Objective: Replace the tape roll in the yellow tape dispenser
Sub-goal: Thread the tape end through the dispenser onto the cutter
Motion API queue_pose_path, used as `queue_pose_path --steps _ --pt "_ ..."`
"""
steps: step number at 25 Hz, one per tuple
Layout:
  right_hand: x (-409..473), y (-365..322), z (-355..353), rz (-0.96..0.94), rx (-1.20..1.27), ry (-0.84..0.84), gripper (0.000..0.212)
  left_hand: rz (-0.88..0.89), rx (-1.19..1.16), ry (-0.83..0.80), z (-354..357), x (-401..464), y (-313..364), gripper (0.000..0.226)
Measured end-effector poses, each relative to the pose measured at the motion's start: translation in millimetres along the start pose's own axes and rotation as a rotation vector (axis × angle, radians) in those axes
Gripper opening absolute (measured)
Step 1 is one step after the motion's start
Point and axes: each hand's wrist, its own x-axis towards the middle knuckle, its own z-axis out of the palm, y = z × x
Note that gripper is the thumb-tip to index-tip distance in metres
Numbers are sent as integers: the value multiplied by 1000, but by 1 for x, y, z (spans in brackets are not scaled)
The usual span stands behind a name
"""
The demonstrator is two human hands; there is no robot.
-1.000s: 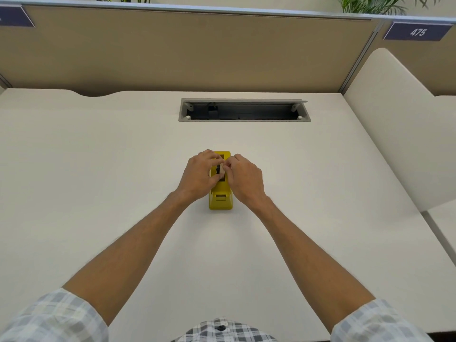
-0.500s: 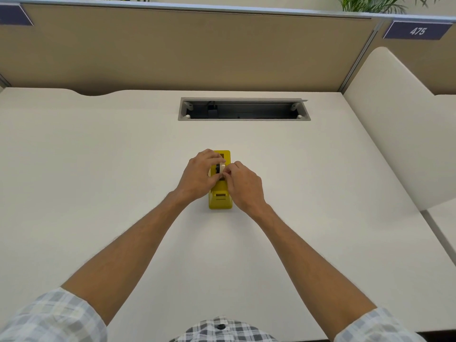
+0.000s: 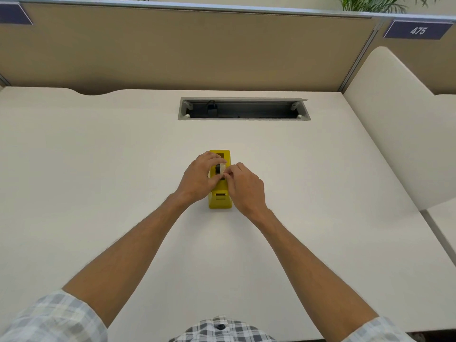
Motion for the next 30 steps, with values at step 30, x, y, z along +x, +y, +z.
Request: queue_pose_path --steps 30 --pt "-7 -5 -3 -9 35 54 18 -40 2 23 3 -5 -5 43"
